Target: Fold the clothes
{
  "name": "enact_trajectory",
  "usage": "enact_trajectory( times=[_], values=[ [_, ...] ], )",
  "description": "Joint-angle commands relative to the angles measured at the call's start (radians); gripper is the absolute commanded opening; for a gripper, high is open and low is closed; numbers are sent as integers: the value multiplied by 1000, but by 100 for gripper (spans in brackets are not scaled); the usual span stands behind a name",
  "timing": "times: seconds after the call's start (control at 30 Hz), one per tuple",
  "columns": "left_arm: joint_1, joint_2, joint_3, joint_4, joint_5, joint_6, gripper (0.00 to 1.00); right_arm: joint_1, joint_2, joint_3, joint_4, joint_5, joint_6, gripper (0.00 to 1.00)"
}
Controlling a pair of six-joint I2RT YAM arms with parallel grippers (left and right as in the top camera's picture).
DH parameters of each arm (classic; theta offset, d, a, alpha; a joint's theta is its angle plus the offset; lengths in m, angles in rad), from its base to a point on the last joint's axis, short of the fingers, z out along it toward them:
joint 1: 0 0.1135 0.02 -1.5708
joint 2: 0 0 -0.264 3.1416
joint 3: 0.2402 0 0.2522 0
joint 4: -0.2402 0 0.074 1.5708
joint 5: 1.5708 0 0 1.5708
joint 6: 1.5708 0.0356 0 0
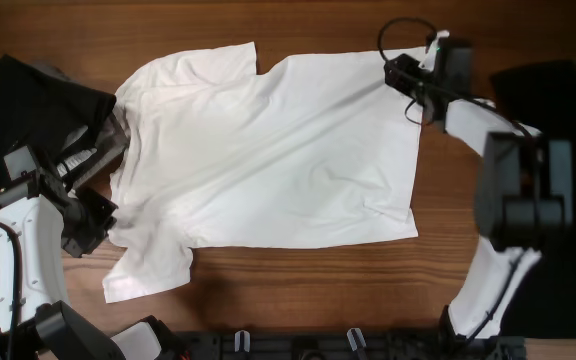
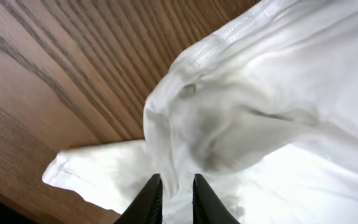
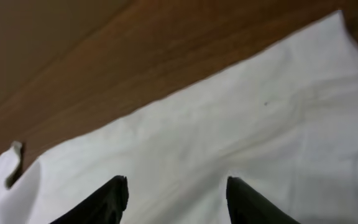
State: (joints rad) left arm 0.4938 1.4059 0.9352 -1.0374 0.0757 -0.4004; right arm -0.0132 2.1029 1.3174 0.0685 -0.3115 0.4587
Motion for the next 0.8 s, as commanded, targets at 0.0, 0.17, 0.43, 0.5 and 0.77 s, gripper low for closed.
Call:
enact_trajectory(
  times=[0.0, 0.17, 0.43, 0.5, 0.77],
  values=[
    [6, -5, 3, 4, 2, 12, 18, -4, -293, 23, -156, -26, -177, 61],
    [6, -5, 3, 5, 2, 12, 20, -6, -555, 23, -565, 59, -162, 62],
    [6, -5, 3, 5, 2, 12, 21, -5, -503, -40, -903, 158, -81, 9],
    [6, -5, 3, 5, 2, 12, 21, -3, -449, -73, -920, 114, -82, 8],
    [6, -5, 3, 10, 2, 12, 22, 6, -175, -128, -828, 89, -39, 4]
  ],
)
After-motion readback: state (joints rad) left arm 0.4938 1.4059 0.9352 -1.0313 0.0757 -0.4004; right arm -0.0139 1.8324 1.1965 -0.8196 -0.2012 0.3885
